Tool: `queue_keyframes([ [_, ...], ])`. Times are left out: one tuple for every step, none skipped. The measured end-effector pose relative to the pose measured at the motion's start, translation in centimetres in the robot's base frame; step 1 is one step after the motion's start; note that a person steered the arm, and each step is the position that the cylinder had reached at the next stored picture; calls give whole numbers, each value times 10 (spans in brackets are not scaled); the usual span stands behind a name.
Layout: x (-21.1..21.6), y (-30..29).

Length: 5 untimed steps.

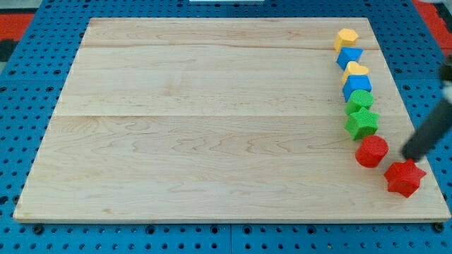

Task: Push the red circle and the green star towards left side of the board

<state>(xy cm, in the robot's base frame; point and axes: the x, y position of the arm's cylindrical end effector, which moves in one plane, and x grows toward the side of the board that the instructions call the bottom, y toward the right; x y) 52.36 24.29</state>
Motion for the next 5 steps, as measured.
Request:
queue_keyframes([
  [-11,-9],
  [-27,-46],
  [-19,-104],
  [-17,-32],
  [3,-64],
])
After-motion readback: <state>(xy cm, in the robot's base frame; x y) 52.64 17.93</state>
